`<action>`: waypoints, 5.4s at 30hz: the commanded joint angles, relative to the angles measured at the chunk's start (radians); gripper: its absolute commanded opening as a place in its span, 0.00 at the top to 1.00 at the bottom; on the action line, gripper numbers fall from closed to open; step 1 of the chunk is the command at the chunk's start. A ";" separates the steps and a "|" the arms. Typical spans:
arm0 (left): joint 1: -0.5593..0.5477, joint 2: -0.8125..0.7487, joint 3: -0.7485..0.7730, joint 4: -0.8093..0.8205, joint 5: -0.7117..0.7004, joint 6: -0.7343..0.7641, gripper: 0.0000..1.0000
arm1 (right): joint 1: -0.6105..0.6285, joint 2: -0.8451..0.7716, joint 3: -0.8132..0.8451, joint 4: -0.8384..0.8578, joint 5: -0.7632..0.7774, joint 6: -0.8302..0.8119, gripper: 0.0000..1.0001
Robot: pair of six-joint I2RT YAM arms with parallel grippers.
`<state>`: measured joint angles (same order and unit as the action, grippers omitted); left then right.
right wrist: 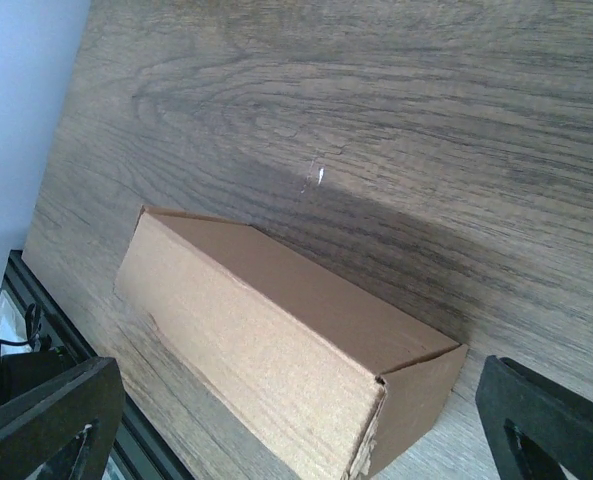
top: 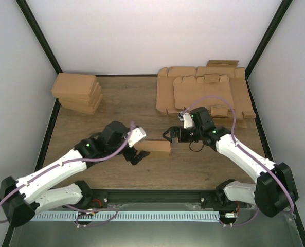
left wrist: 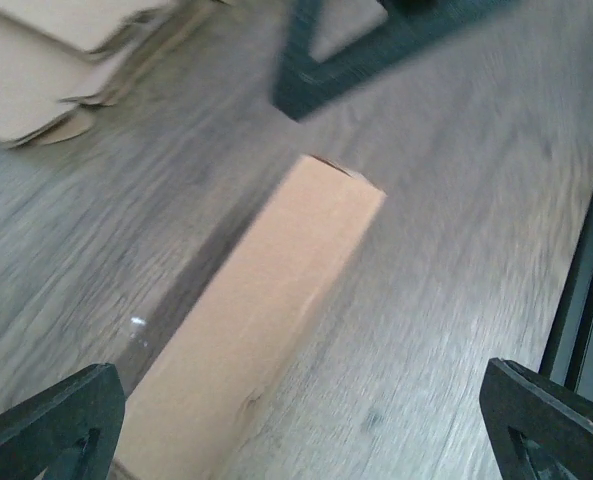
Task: Fold the paper box
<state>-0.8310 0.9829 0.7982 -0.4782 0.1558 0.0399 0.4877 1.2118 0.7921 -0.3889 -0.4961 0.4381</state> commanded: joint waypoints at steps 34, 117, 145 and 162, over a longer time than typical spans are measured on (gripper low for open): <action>0.060 0.459 0.133 -0.071 0.013 0.631 0.31 | 0.003 -0.098 0.038 -0.036 0.016 -0.030 0.00; -0.238 0.054 -0.136 0.200 -0.685 0.757 0.52 | -0.028 0.191 -0.063 0.558 -0.403 0.991 0.42; -0.207 -0.171 0.327 -0.301 -0.694 -0.278 0.00 | 0.063 0.339 -0.064 0.777 0.014 0.696 0.56; 0.319 -0.087 0.279 -0.333 -0.222 -0.421 0.00 | 0.333 0.602 0.017 1.028 0.320 0.675 0.03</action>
<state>-0.5571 0.8803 1.0992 -0.8024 -0.1692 -0.3374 0.8085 1.7668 0.7532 0.5888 -0.2420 1.1549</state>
